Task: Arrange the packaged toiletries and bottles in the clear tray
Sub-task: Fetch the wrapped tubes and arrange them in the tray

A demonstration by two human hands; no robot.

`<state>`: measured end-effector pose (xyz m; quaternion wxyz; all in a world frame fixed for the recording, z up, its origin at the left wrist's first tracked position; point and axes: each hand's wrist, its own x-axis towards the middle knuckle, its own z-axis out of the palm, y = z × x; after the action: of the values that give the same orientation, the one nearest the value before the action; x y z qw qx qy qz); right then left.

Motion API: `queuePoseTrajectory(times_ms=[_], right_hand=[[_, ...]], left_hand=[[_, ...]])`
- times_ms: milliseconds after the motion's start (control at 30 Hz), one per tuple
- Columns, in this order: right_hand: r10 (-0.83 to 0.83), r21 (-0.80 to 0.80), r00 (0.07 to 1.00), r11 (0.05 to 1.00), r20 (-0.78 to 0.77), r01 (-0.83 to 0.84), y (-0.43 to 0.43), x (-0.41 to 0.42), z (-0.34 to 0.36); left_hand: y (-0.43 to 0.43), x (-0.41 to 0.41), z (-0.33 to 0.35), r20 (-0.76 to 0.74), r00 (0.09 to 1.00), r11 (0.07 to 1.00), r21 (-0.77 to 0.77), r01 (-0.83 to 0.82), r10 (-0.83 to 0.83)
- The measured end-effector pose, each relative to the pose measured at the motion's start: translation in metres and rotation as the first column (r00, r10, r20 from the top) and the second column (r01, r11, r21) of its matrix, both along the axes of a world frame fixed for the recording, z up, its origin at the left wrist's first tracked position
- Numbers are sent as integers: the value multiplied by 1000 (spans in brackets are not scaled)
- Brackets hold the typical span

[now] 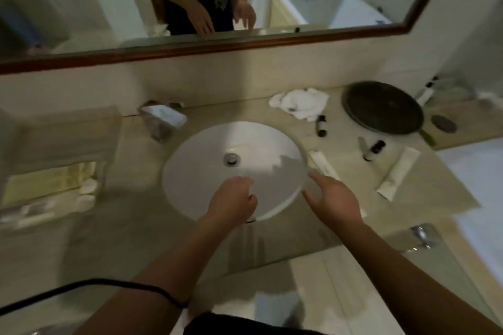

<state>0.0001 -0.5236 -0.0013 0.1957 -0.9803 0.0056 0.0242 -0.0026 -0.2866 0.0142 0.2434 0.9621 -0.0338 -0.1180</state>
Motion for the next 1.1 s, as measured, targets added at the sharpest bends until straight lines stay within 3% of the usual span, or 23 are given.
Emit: queuePoseTrajectory(times_ms=[267, 467, 633, 800, 967, 1100], right_hand=[[-161, -41, 987, 986, -15, 160, -117, -7, 5], [-312, -19, 946, 950, -88, 312, -165, 8, -5], [-517, 6, 834, 850, -192, 527, -198, 40, -16], [-571, 4, 788, 809, -231, 588, -209, 63, -29], [-519, 123, 814, 819, -260, 561, -224, 81, -45], [-495, 285, 808, 763, -319, 580, -251, 87, -52]], left_hand=[[-129, 31, 7, -40, 982, 980, -80, 180, -183], [-181, 76, -13, -34, 947, 947, -45, 318, -320], [-210, 107, -31, 36, 857, 854, 117, 507, -514], [-222, 112, -48, -63, 766, 727, 273, 630, -639], [-230, 114, -51, -88, 782, 703, 385, 598, -617], [-235, 111, -47, -61, 799, 701, 443, 559, -598]])
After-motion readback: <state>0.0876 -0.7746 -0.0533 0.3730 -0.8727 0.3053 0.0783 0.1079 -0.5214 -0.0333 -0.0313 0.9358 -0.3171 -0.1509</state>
